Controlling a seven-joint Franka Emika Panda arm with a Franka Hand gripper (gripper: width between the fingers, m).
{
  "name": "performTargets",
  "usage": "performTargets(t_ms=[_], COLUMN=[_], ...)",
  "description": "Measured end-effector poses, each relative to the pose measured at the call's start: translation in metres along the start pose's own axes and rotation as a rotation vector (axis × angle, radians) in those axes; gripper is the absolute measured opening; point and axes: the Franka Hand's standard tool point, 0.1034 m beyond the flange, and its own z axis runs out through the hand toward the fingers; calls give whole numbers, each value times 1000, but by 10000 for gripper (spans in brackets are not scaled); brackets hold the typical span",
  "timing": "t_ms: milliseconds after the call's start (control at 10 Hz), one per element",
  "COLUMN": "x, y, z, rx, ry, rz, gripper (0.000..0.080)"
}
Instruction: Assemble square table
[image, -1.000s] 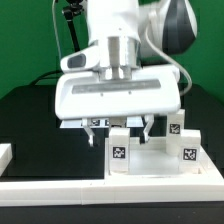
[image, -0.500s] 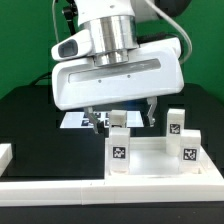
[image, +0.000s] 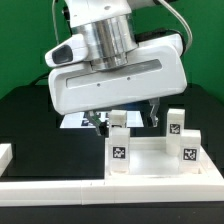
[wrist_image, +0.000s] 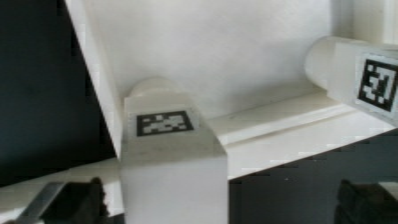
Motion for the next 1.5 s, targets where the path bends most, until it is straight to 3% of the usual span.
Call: performTargets(t_ms=[200,700,800,900,1000,1100,1500], x=[2,5,5,5,5,5,6], y=[10,17,16,16,16,16,17], z=[0,22,22,22,22,22,22], rx=[-40,-54,-54,-54,-54,-54,-61], ry=[-81,-62,-62,-62,-62,-60,-48], rz=[30,37,36,48,58,95,375], gripper=[649,649,521,521,375,291,292])
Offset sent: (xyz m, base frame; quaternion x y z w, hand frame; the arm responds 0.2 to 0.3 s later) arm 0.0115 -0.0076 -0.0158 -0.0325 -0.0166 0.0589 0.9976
